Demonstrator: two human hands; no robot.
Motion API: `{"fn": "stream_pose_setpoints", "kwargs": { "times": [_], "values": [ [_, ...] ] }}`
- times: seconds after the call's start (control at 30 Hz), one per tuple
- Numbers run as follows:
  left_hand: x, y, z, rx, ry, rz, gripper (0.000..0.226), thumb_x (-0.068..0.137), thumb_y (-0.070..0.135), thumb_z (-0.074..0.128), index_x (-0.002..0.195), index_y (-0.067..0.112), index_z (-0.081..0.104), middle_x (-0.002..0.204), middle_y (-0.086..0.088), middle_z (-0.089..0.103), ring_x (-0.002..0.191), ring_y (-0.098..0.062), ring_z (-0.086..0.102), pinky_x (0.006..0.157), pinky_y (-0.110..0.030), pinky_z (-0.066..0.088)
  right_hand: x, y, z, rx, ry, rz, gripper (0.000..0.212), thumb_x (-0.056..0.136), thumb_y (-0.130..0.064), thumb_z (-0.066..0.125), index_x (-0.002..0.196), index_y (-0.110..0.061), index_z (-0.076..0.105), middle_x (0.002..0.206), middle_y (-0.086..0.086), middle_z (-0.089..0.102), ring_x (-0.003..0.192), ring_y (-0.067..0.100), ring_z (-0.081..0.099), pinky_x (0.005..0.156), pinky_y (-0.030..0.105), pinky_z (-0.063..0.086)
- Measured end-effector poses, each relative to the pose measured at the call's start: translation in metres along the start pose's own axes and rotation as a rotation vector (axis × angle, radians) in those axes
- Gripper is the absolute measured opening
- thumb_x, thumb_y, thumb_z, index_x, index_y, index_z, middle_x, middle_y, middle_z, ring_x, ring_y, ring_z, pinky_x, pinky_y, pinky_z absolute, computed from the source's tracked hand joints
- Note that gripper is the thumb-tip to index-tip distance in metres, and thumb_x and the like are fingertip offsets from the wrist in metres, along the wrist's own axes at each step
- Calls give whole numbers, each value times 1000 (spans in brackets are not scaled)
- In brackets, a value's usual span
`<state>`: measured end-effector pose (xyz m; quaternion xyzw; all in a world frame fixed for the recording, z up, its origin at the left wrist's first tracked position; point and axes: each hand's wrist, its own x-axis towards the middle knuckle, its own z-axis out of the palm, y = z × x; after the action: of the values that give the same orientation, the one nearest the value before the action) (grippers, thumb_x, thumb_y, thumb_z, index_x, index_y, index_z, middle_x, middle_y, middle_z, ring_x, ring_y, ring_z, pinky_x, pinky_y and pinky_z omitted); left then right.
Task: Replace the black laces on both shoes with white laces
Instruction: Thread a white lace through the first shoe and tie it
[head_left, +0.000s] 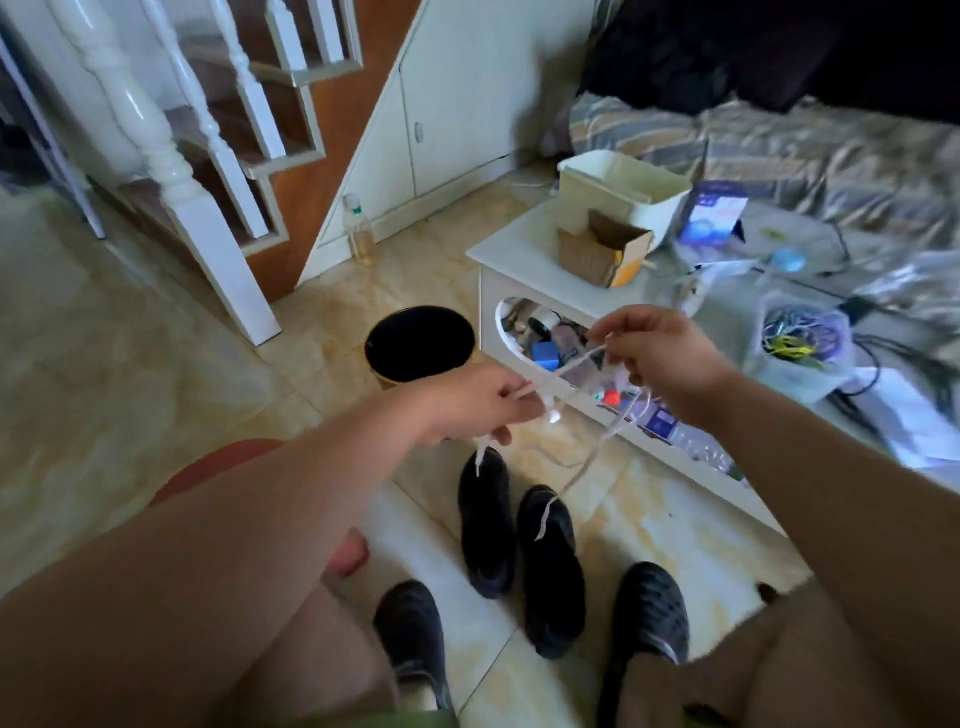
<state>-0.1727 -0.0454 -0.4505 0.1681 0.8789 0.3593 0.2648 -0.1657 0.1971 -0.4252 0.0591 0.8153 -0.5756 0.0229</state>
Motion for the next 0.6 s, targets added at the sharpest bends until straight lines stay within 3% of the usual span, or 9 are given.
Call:
{"fn": "stream_pose_setpoints", "kwargs": {
  "times": [0.1,0.2,0.3,0.43,0.5,0.6],
  "values": [
    [6,-39,17,-207,12,-103,38,105,52,53,105,20,74,67,2,57,64,-15,58,77,-33,50,12,30,-22,17,217,109,38,84,6,46,75,-16,75,58,4,64,56,24,50,60,39,49],
    [16,-71,31,-475,116,-263,39,107,47,52,96,13,69,67,2,39,60,-16,42,61,-34,51,26,64,-27,-24,279,223,37,86,4,46,76,-15,75,62,13,61,52,22,51,54,30,47],
    [36,-66,39,-269,221,-268,40,106,46,47,85,18,66,69,0,44,57,-16,40,55,-28,34,34,89,-20,-173,37,282,27,91,5,53,90,-11,75,72,11,68,59,20,59,47,20,45],
    [80,-30,60,-162,104,-139,34,104,36,45,90,29,75,88,5,62,82,-14,60,71,-32,44,35,118,-4,-673,-424,222,26,98,-7,56,113,-15,75,105,-7,66,99,15,63,72,20,48],
    [104,-20,79,18,-6,-60,32,105,33,45,99,34,76,89,15,63,81,-5,58,68,-25,41,33,128,2,-839,-512,245,31,97,-13,56,120,-25,73,121,-4,64,109,20,60,84,27,47],
    [134,-24,110,117,-124,-20,37,103,19,44,119,33,75,102,19,69,92,-1,60,76,-18,44,34,152,4,-912,-514,304,42,96,-15,52,132,-31,66,140,1,58,119,24,58,88,29,48]
  ]
}}
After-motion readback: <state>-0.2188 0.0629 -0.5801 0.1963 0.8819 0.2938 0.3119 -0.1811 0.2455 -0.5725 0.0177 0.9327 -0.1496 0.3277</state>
